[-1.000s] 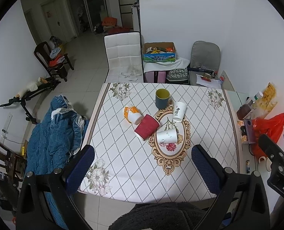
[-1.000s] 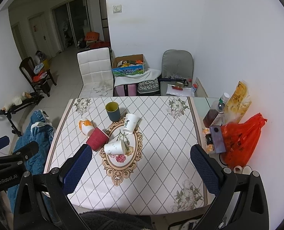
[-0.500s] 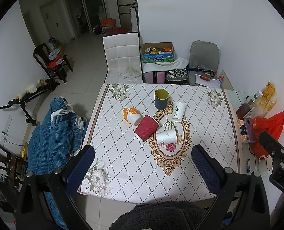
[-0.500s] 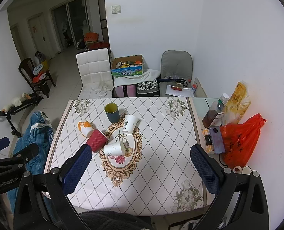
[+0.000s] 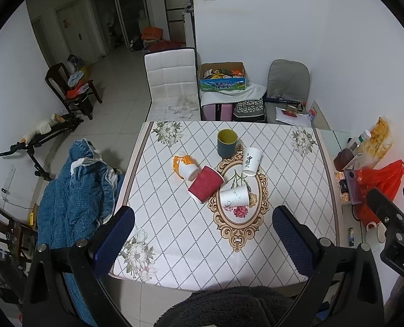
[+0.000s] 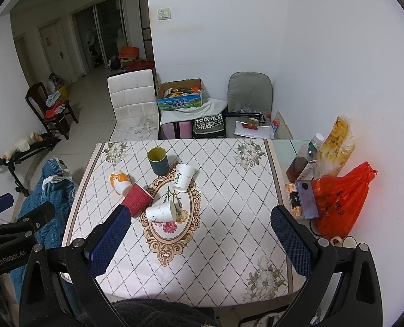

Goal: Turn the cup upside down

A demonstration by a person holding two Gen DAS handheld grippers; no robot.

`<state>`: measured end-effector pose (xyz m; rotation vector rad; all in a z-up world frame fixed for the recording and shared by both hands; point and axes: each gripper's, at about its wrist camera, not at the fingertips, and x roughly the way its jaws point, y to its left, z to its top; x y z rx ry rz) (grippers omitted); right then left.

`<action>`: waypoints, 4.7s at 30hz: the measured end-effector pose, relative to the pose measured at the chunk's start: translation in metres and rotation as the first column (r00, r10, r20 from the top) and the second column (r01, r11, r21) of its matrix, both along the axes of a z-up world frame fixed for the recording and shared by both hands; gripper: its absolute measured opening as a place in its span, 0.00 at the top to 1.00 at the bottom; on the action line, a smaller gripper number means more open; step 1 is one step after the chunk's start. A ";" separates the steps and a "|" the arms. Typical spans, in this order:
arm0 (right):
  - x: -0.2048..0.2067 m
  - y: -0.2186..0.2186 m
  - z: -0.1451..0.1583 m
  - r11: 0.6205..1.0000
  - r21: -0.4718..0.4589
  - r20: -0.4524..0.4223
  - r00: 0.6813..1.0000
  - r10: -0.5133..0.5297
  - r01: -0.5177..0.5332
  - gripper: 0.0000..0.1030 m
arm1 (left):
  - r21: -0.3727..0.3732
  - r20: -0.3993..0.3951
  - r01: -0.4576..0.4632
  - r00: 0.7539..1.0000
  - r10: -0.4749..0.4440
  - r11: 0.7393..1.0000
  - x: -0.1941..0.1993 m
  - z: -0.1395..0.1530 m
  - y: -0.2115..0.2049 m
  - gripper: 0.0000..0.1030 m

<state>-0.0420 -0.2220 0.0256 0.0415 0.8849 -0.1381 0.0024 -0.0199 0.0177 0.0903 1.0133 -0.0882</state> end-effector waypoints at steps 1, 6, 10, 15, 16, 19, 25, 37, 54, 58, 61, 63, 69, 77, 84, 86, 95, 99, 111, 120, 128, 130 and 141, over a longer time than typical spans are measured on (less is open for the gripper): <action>0.000 0.000 0.000 1.000 0.001 0.000 1.000 0.000 0.000 0.00 | 0.001 0.001 0.002 1.000 -0.002 1.000 0.001 0.000 -0.001 0.00; 0.000 0.001 0.000 1.000 0.001 0.000 1.000 0.001 -0.001 0.00 | 0.001 0.003 0.006 1.000 -0.006 1.000 0.004 0.001 -0.007 0.00; 0.001 0.000 0.000 1.000 0.006 -0.003 1.000 0.000 0.000 0.00 | 0.000 0.003 0.004 1.000 -0.004 1.000 0.002 0.001 -0.004 0.00; 0.001 0.000 -0.001 1.000 0.008 -0.001 1.000 -0.003 0.003 0.00 | 0.000 0.004 0.006 1.000 -0.006 1.000 0.003 0.000 -0.006 0.00; 0.001 0.000 -0.001 1.000 0.010 -0.001 1.000 -0.005 0.005 0.00 | -0.001 0.004 0.006 1.000 -0.006 1.000 0.002 0.000 -0.005 0.00; 0.000 0.000 -0.001 1.000 0.009 -0.002 1.000 -0.001 0.001 0.00 | -0.001 0.006 0.007 1.000 -0.007 1.000 0.002 0.000 -0.007 0.00; -0.001 0.000 -0.002 1.000 0.014 -0.005 1.000 0.000 0.000 0.00 | -0.004 0.004 0.002 1.000 -0.002 1.000 0.001 -0.001 -0.005 0.00; 0.031 -0.018 -0.067 0.998 0.053 -0.111 0.994 -0.025 0.031 0.00 | 0.017 -0.039 -0.067 0.997 0.067 0.998 0.038 -0.069 -0.008 0.00; 0.115 -0.076 -0.315 0.986 0.149 -0.477 0.879 0.002 0.079 0.00 | 0.130 -0.234 -0.128 0.960 0.156 0.983 0.134 -0.249 -0.029 0.00; 0.127 -0.079 -0.351 0.982 0.154 -0.523 0.852 -0.012 0.108 0.00 | 0.132 -0.247 -0.110 0.959 0.140 0.985 0.162 -0.264 -0.034 0.00; 0.132 -0.079 -0.363 0.981 0.140 -0.544 0.838 -0.036 0.133 0.00 | 0.141 -0.227 -0.078 0.968 0.109 0.987 0.187 -0.272 -0.040 0.00; 0.136 -0.081 -0.372 0.979 0.124 -0.555 0.830 -0.064 0.159 0.00 | 0.164 -0.206 -0.041 0.976 0.075 0.986 0.206 -0.279 -0.047 0.00; 0.154 -0.082 -0.393 0.969 0.099 -0.594 0.794 -0.127 0.228 0.00 | 0.211 -0.194 0.056 0.981 -0.015 0.976 0.254 -0.303 -0.064 0.00; 0.182 -0.071 -0.416 0.961 0.041 -0.629 0.755 -0.188 0.274 0.00 | 0.207 -0.236 0.144 0.967 -0.093 0.968 0.297 -0.328 -0.088 0.00; 0.200 -0.068 -0.427 0.953 0.009 -0.641 0.733 -0.227 0.303 0.00 | 0.187 -0.260 0.163 0.959 -0.112 0.969 0.320 -0.345 -0.100 0.00; 0.206 -0.069 -0.430 0.951 0.001 -0.644 0.728 -0.235 0.308 0.00 | 0.178 -0.268 0.164 0.957 -0.112 0.970 0.326 -0.351 -0.103 0.00; 0.232 -0.070 -0.435 0.944 -0.019 -0.646 0.717 -0.264 0.330 0.00 | 0.153 -0.311 0.124 0.948 -0.071 0.980 0.350 -0.374 -0.109 0.00; 0.238 -0.077 -0.438 0.941 -0.023 -0.645 0.714 -0.273 0.338 0.00 | 0.144 -0.310 0.105 0.949 -0.056 0.984 0.360 -0.378 -0.110 0.00; 0.241 -0.095 -0.448 0.932 -0.035 -0.647 0.703 -0.296 0.361 0.00 | 0.144 -0.260 0.147 0.960 -0.106 0.979 0.370 -0.381 -0.124 0.31; 0.249 -0.105 -0.450 0.929 -0.034 -0.647 0.700 -0.302 0.369 0.00 | 0.172 -0.220 0.175 0.966 -0.135 0.969 0.370 -0.376 -0.127 0.34; 0.248 -0.106 -0.450 0.939 -0.028 -0.665 0.694 -0.274 0.343 0.00 | 0.186 -0.199 0.187 0.969 -0.150 0.964 0.367 -0.350 -0.124 0.34; 0.249 -0.107 -0.449 0.943 -0.024 -0.668 0.696 -0.263 0.333 0.00 | 0.183 -0.195 0.192 0.968 -0.156 0.964 0.364 -0.339 -0.124 0.34; 0.246 -0.107 -0.434 0.956 0.008 -0.659 0.720 -0.216 0.293 0.00 | 0.096 -0.199 0.224 0.959 -0.202 0.970 0.326 -0.278 -0.124 0.34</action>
